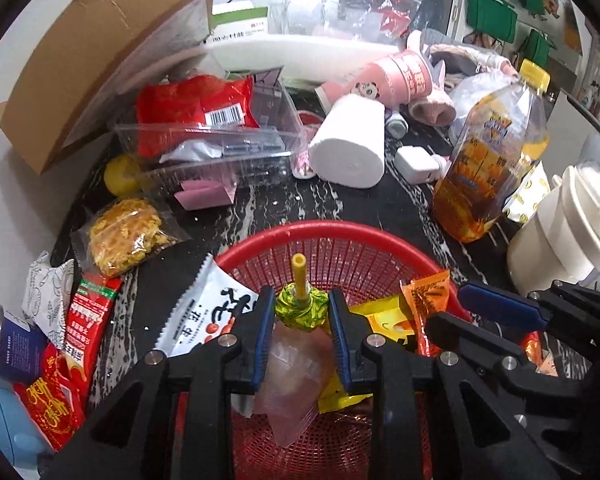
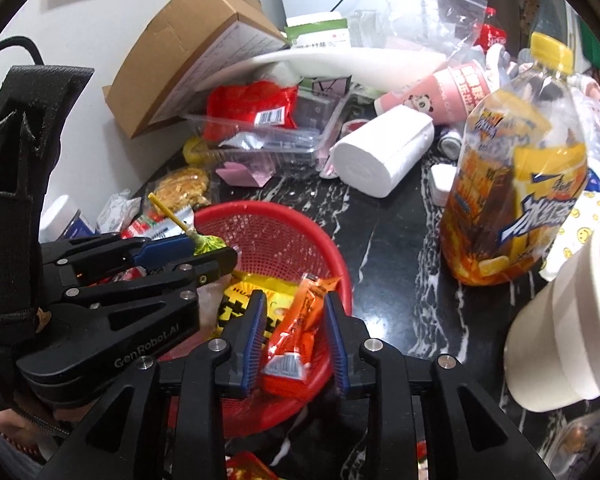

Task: Organize snacks
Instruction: 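Open both grippers to drop the lollipop and wafer bar into the basket, then move both grippers back to the snacks and grasp the red packet with the left gripper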

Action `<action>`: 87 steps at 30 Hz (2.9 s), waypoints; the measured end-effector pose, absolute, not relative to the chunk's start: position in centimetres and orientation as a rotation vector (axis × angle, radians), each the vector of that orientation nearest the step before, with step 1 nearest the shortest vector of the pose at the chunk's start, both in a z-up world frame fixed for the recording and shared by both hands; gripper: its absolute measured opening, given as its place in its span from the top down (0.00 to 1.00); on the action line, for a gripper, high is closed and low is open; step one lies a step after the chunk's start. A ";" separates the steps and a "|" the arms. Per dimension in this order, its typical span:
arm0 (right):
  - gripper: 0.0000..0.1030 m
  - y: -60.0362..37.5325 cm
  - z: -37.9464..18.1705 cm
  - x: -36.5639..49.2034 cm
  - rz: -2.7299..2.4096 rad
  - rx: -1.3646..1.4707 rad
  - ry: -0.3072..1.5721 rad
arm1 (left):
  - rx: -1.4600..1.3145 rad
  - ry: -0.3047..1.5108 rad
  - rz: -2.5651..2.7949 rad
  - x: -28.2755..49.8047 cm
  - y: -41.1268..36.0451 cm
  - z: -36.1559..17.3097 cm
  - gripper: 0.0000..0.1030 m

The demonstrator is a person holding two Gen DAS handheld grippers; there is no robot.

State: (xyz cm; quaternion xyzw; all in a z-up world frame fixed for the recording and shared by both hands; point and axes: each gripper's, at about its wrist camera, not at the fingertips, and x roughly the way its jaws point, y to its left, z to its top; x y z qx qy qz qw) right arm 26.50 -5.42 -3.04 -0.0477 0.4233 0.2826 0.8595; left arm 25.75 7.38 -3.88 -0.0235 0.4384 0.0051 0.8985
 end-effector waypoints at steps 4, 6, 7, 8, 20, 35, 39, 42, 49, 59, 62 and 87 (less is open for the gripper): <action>0.54 -5.8 -2.0 26.0 0.583 -0.100 0.855 | -0.055 0.900 0.013 25.5 7.6 -3.1 0.69; 0.54 -5.9 -1.5 25.7 0.577 -0.107 0.841 | -0.056 0.889 0.017 25.3 7.7 -2.7 0.58; 0.54 -5.9 -1.2 25.6 0.576 -0.109 0.835 | -0.057 0.881 0.017 25.2 7.7 -2.4 0.57; 0.54 -6.0 -0.9 25.5 0.574 -0.110 0.829 | -0.059 0.873 0.017 25.0 7.7 -2.2 0.55; 0.52 -7.1 3.2 23.2 0.547 -0.100 0.729 | -0.074 0.781 -0.009 22.3 7.9 2.2 0.55; 0.49 -10.9 6.7 17.8 0.493 -0.073 0.643 | -0.034 0.649 -0.090 15.7 4.4 7.0 0.54; 0.49 -12.2 6.8 15.9 0.467 -0.067 0.639 | -0.026 0.651 -0.120 13.9 3.2 7.0 0.54; 0.49 -13.0 6.6 14.6 0.449 -0.065 0.643 | -0.021 0.662 -0.139 12.7 2.5 6.7 0.54; 0.47 -14.9 5.0 11.8 0.410 -0.034 0.675 | 0.008 0.707 -0.188 10.6 0.7 5.2 0.54; 0.43 -16.8 2.1 9.3 0.347 -0.011 0.744 | 0.032 0.765 -0.274 9.2 -1.1 2.3 0.54; 0.41 -17.3 1.2 8.9 0.335 -0.009 0.762 | 0.024 0.788 -0.284 9.0 -1.5 1.4 0.54; 0.38 -20.0 -5.0 8.7 0.273 0.029 0.902 | -0.108 0.981 -0.215 11.9 -3.0 -5.9 0.54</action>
